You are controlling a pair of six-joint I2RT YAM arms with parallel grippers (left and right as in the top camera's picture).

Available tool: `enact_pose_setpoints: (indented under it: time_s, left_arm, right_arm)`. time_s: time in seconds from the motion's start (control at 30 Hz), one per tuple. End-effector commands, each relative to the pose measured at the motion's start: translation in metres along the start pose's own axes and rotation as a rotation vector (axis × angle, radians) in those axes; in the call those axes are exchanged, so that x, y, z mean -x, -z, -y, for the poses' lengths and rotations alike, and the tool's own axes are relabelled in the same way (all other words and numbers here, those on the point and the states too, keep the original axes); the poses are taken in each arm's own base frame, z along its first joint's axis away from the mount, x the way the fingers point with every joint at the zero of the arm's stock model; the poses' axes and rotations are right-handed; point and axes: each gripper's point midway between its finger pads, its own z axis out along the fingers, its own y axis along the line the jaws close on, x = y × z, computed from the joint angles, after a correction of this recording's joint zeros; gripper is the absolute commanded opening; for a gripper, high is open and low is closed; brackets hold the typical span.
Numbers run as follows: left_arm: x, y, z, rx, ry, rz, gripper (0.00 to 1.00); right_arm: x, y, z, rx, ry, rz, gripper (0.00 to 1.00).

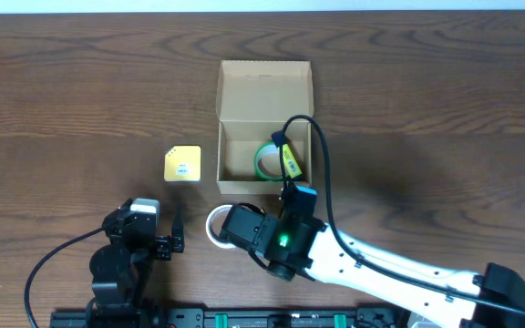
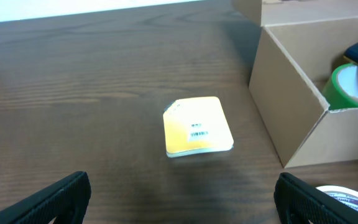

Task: Pack container
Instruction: 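Move the right gripper to the correction tape dispenser and grasp it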

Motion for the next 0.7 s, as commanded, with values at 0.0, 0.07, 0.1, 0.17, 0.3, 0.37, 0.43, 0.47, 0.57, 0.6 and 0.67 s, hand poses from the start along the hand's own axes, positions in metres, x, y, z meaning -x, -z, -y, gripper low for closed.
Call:
enact_pose_setpoints:
  time_s: [0.0, 0.07, 0.1, 0.17, 0.3, 0.37, 0.43, 0.47, 0.57, 0.6, 0.67]
  left_arm:
    - [-0.008, -0.003, 0.002, -0.011, -0.011, -0.018, 0.95]
    - [-0.008, -0.003, 0.002, -0.011, -0.011, -0.019, 0.95]
    - [-0.008, -0.003, 0.002, -0.01, -0.011, -0.019, 0.95]
    - [-0.008, -0.003, 0.002, -0.011, -0.011, -0.018, 0.95]
    - [-0.008, -0.003, 0.002, -0.011, -0.011, -0.018, 0.95]
    - [-0.008, -0.003, 0.002, -0.011, -0.011, -0.018, 0.95]
    - [-0.008, -0.003, 0.002, -0.01, -0.011, -0.018, 0.96]
    - [-0.008, -0.003, 0.002, -0.011, -0.011, -0.018, 0.95]
    - [-0.008, -0.003, 0.002, -0.011, -0.011, -0.018, 0.95]
    - [-0.008, -0.003, 0.002, -0.011, -0.011, -0.018, 0.95]
    - [-0.008, -0.003, 0.002, -0.011, -0.011, -0.018, 0.95]
  right_arm:
    - [0.002, -0.013, 0.004, 0.003, -0.062, 0.025, 0.95]
    - [0.0, -0.023, 0.002, 0.024, -0.067, 0.027, 0.95]
    - [-0.001, -0.027, 0.001, 0.035, -0.065, 0.029, 0.94]
    - [-0.001, -0.033, -0.001, 0.056, -0.05, 0.033, 0.94]
    - [0.003, -0.049, -0.008, 0.106, -0.021, 0.051, 0.93]
    - [0.004, -0.057, -0.006, 0.106, -0.035, 0.054, 0.93]
    - [0.006, -0.064, -0.003, 0.092, -0.045, 0.054, 0.93]
    - [0.008, -0.068, -0.003, 0.087, -0.041, 0.055, 0.92]
    - [0.013, -0.078, -0.014, 0.11, 0.004, 0.057, 0.93]
    - [0.012, -0.082, -0.017, 0.117, 0.012, 0.048, 0.92]
    - [0.007, -0.089, -0.018, 0.109, 0.018, 0.026, 0.92]
